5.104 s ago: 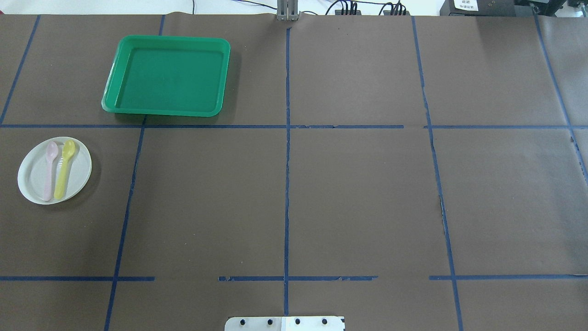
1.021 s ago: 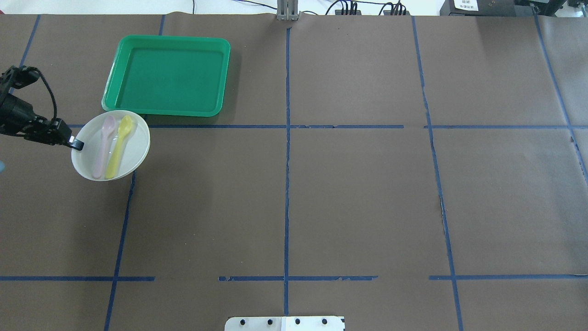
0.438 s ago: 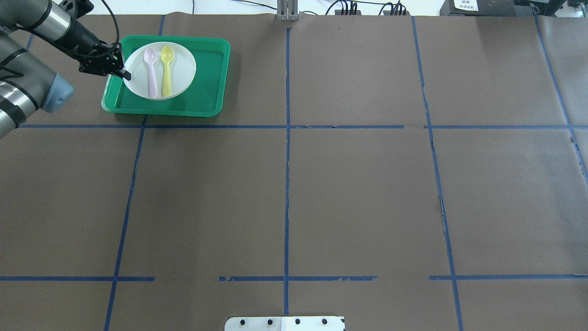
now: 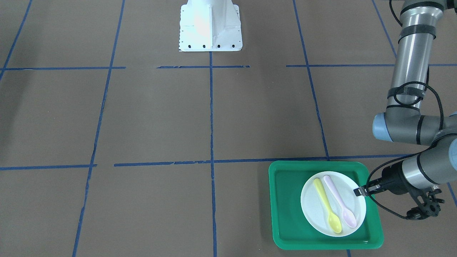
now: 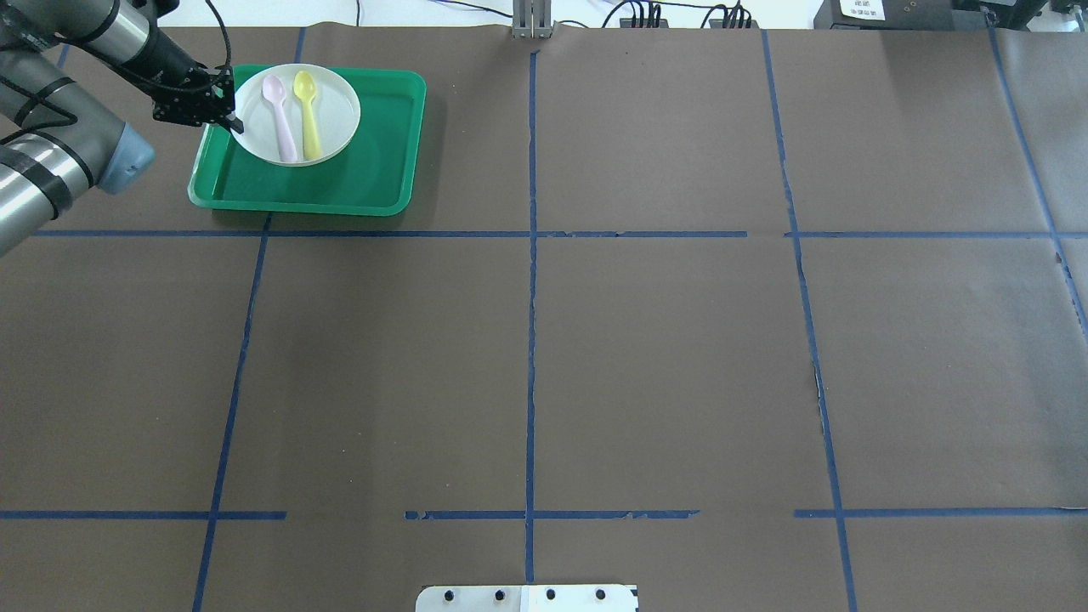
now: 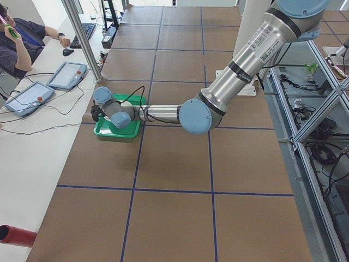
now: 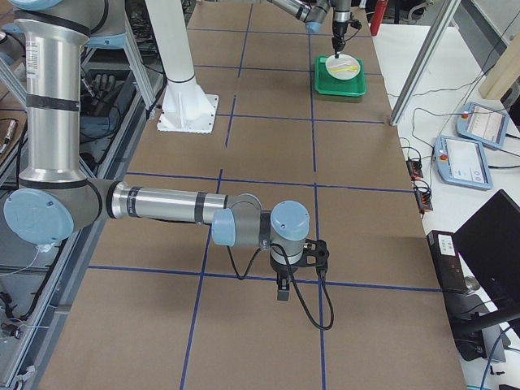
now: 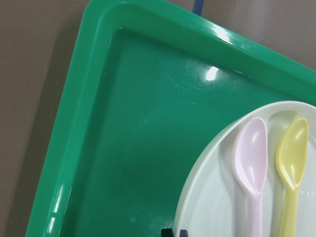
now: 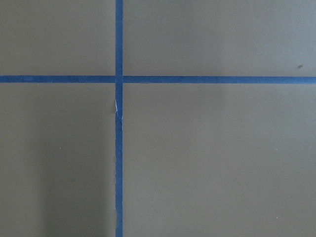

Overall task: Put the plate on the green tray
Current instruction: 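Lower the plate onto the green tray and open the left gripper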

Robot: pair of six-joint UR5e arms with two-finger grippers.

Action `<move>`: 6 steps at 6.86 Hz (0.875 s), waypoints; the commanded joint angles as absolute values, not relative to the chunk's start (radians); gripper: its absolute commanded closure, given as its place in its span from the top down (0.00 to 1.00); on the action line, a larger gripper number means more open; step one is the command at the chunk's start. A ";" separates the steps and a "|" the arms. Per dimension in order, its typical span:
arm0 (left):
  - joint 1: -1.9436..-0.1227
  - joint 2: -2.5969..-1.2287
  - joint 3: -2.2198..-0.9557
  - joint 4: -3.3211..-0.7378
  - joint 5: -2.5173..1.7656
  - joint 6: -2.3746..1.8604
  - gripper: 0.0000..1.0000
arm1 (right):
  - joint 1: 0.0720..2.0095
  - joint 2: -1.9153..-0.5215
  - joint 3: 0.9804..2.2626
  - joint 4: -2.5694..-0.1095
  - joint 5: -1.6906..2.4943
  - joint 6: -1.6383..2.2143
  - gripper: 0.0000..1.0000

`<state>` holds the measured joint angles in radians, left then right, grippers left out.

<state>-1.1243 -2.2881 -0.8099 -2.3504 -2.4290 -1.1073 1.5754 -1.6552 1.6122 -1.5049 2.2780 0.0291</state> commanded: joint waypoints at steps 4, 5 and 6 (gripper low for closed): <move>-1.130 -2.136 -1.062 -2.262 -2.418 -1.001 1.00 | 1.575 -1.655 1.612 -1.506 2.278 0.029 1.00; -1.181 -2.064 -1.201 -2.071 -2.416 -0.807 1.00 | 1.575 -1.655 1.612 -1.505 2.278 0.029 1.00; -1.262 -2.027 -1.335 -1.819 -2.405 -0.556 1.00 | 1.575 -1.655 1.612 -1.506 2.278 0.029 1.00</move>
